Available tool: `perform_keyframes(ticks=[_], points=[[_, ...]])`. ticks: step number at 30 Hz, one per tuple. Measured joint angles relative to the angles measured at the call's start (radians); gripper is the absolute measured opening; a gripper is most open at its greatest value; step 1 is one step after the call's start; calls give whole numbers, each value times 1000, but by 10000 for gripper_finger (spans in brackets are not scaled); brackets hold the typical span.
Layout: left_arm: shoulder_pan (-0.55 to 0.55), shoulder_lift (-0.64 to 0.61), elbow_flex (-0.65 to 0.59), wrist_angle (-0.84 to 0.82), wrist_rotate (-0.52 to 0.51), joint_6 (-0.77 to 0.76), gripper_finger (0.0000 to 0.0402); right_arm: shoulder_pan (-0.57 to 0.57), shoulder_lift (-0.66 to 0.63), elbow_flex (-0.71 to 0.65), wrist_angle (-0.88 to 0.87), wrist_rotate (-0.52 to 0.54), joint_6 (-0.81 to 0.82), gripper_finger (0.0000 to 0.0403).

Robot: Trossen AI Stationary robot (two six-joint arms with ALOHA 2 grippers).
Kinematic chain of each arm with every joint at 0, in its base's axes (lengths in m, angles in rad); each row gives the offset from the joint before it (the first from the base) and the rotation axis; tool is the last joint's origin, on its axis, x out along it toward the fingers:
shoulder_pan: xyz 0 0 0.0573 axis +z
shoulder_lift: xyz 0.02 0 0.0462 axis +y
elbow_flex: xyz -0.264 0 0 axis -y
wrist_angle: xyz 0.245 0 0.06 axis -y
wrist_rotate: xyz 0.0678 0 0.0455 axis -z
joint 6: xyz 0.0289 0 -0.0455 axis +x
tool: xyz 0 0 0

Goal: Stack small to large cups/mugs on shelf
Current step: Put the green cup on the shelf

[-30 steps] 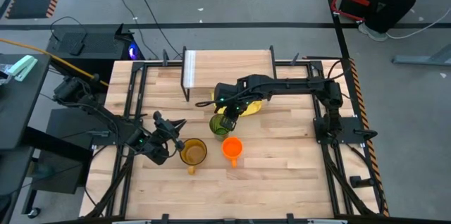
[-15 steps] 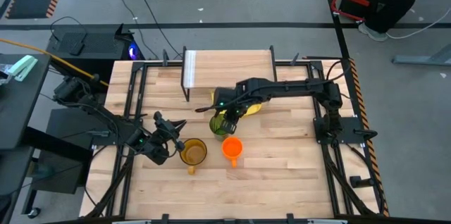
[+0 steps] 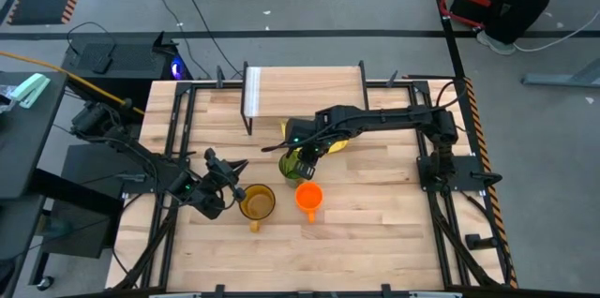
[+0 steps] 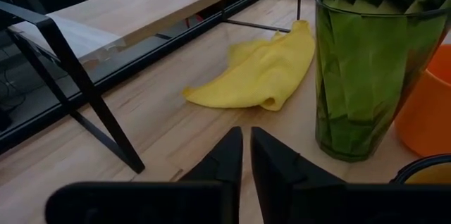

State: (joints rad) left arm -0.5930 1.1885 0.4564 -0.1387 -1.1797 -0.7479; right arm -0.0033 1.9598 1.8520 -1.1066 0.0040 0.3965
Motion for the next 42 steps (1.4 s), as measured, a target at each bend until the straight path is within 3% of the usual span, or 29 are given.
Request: perform_keyframes(ticks=[42], points=[[0, 0, 0, -1, 8, 0, 36, 39, -1, -2, 32, 73, -33, 85]])
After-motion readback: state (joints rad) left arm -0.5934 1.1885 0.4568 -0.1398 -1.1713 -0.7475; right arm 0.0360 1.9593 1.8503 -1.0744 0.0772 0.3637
